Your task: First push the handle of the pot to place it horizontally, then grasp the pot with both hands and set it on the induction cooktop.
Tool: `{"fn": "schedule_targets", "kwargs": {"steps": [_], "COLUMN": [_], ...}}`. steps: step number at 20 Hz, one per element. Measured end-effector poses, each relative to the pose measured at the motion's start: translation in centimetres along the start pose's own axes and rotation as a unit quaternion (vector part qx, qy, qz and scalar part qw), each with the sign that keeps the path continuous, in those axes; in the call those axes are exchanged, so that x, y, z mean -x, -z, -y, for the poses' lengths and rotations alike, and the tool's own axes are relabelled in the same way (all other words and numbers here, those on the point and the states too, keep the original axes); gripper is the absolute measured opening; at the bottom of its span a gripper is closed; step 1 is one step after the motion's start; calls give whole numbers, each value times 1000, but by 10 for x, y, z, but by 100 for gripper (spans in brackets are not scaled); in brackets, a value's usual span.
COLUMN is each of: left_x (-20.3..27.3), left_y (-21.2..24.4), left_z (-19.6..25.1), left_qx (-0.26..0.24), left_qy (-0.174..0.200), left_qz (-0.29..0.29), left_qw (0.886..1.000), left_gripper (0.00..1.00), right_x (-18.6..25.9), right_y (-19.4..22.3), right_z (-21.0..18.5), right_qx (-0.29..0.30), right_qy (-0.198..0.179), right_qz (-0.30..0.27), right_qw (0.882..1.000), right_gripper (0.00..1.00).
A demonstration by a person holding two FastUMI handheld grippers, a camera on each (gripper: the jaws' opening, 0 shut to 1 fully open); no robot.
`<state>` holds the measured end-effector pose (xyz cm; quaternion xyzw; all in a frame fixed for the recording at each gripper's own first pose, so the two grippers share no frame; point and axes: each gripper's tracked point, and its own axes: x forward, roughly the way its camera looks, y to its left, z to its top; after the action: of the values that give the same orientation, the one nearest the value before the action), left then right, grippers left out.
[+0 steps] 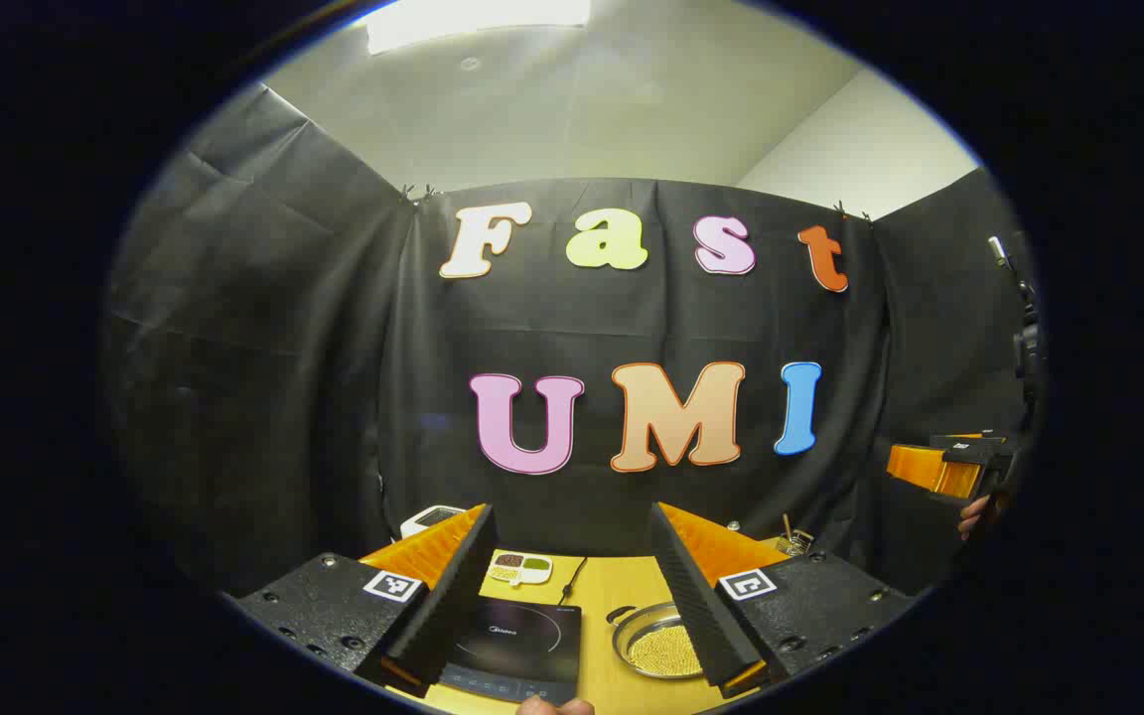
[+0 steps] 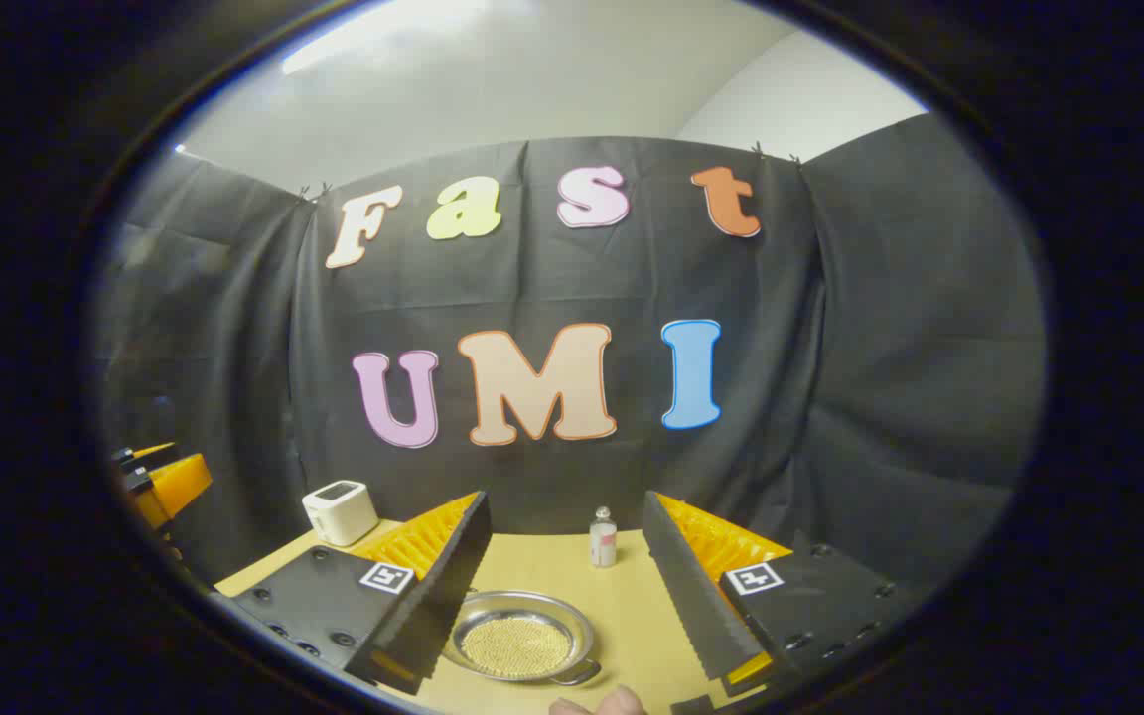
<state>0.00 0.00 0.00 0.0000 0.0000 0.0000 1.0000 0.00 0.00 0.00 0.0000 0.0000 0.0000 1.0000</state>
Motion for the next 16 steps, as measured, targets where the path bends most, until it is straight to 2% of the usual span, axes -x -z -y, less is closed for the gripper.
{"fn": "schedule_targets", "kwargs": {"steps": [3, 5, 16], "left_x": [-2, -3, -2], "left_y": [0, 1, 7], "left_z": [-1, -1, -9], "left_qx": [1, 0, -3], "left_qy": [-5, -9, -18], "left_qz": [-1, -1, -7], "left_qw": [1000, 1000, 1000], "left_gripper": [91, 93, 93], "right_x": [2, 1, -5], "right_y": [-8, -13, -9], "right_z": [-5, -6, -10], "right_qx": [4, 9, 1], "right_qy": [-9, -12, -19], "right_qz": [6, 12, 1], "right_qw": [1000, 1000, 1000], "right_gripper": [99, 99, 99]}}
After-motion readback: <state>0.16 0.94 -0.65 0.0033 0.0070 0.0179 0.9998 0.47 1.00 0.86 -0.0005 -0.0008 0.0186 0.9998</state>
